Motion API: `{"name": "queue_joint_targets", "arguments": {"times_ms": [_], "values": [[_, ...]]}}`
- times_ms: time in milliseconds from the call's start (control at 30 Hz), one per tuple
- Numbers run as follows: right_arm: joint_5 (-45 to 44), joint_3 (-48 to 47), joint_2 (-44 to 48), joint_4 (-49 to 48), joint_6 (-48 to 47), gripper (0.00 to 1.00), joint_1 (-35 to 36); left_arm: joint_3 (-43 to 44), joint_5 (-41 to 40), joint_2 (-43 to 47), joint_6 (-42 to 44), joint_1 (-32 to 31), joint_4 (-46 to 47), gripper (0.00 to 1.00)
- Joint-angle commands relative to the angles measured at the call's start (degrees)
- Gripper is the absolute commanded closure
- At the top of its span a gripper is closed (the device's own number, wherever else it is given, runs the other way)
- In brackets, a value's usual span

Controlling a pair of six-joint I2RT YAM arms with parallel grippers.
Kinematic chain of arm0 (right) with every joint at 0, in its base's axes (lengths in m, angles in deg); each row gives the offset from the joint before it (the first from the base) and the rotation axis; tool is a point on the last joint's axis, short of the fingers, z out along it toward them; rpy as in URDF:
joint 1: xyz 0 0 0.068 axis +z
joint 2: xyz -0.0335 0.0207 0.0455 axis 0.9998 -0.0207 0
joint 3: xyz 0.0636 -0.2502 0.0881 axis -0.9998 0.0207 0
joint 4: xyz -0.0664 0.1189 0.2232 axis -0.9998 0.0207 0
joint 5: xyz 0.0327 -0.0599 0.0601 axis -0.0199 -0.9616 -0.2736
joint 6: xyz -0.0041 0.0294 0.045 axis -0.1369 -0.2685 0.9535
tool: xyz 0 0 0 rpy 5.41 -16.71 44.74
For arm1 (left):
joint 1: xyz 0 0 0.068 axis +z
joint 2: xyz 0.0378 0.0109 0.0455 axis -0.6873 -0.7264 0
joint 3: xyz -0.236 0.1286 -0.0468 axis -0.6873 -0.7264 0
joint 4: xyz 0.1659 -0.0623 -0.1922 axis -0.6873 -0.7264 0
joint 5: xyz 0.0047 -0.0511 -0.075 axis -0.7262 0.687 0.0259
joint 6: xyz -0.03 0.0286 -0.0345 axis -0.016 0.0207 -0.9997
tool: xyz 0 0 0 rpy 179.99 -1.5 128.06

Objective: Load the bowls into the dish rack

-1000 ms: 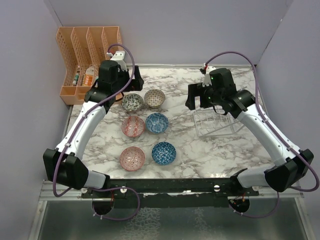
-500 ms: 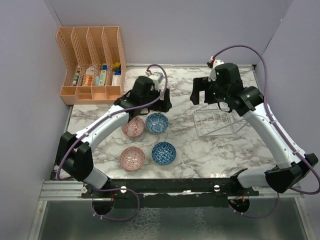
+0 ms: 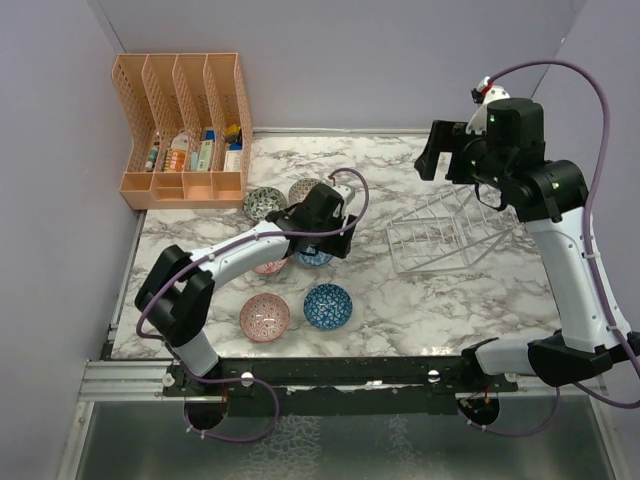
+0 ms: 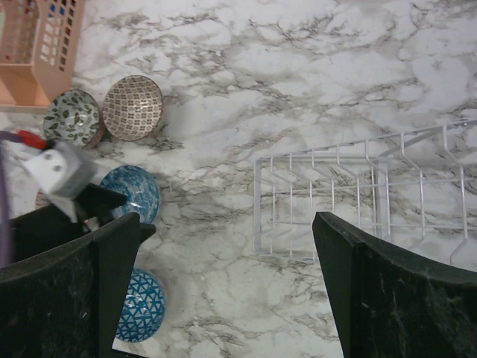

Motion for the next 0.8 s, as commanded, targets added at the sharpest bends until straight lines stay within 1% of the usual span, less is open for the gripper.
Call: {"name": "queue_joint_targets", "arguments": {"times_ms": [0,167,400,533,633,667,767], "values": [[2.6,-3.5,-0.6,3.0,1.9,0.01,-0.4,-0.8,-3.0,-3.9,0.8,-1.5,2.1,0.33],[2.1,-4.2,-0.8,3.3,1.9,0.01,-0.6,-0.2,-5.3,-8.2,0.9,-2.3,2.4,0.37],[0.6,-4.2,-0.6,3.3,1.0,0.01,-1.0,0.6,-10.8,-10.6,1.9,-2.6,1.2,0.49],[-0.2,-4.5,-0.6,3.5,0.6,0.01,-1.3,1.0,-12.5,-11.4,2.3,-2.6,0.2,0.55],[-1.1,-5.2,-0.7,3.8,0.5,0.01,-1.4,0.8,-12.6,-11.5,2.5,-2.6,0.1,0.63],[-1.5,-5.3,-0.6,3.9,0.5,0.01,-1.5,0.8,-12.7,-11.7,2.5,-2.6,-0.1,0.68],[-2.4,-5.5,-0.5,4.3,0.6,0.00,-1.6,1.0,-12.7,-12.1,2.6,-2.6,-0.4,0.77]]}}
